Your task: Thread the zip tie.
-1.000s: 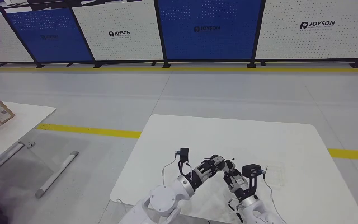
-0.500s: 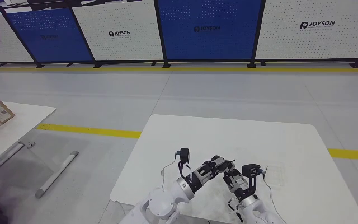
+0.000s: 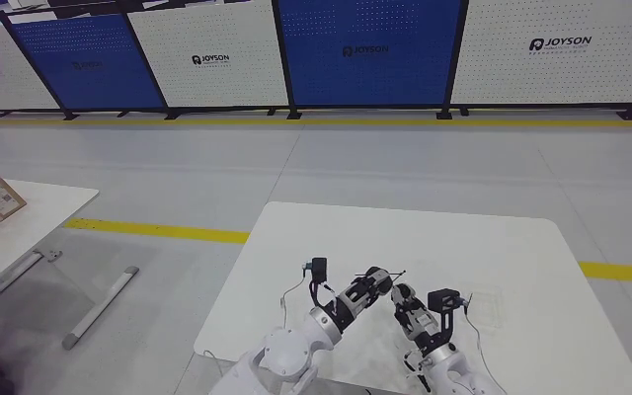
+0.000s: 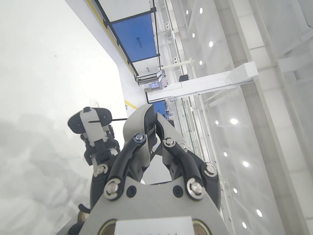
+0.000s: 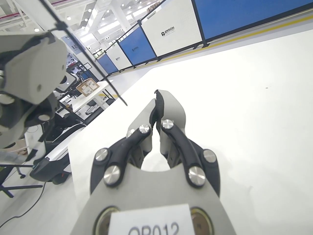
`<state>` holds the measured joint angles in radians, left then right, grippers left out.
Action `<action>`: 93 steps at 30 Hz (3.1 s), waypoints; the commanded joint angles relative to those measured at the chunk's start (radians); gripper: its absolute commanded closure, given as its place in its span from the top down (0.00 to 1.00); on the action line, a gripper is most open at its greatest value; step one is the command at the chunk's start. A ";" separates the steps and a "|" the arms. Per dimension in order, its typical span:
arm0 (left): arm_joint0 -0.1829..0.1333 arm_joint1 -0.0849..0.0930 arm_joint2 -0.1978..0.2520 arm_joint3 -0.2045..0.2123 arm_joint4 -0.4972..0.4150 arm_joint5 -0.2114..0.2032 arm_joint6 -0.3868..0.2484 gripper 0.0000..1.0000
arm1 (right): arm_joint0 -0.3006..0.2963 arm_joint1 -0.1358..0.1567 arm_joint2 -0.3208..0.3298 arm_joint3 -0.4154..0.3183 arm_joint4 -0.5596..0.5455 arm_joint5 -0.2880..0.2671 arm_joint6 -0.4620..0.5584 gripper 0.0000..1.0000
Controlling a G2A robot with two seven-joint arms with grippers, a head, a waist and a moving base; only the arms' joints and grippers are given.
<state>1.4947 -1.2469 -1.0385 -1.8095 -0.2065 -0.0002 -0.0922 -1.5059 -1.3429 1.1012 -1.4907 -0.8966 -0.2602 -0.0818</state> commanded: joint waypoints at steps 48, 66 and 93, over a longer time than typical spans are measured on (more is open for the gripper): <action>0.034 -0.002 0.026 -0.027 0.044 -0.048 -0.013 0.00 | 0.009 0.000 -0.027 -0.021 -0.045 0.027 0.002 0.00; -0.026 -0.017 0.007 0.032 -0.029 0.044 0.102 0.00 | -0.040 0.011 0.053 -0.056 0.048 -0.011 -0.049 1.00; -0.048 -0.033 -0.055 0.221 -0.158 -0.022 0.205 0.00 | -0.326 0.097 0.358 -0.298 0.435 -0.080 -0.381 1.00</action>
<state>1.4472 -1.2801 -1.0939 -1.5884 -0.3649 -0.0219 0.1121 -1.8319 -1.2459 1.4588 -1.7888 -0.4621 -0.3400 -0.4631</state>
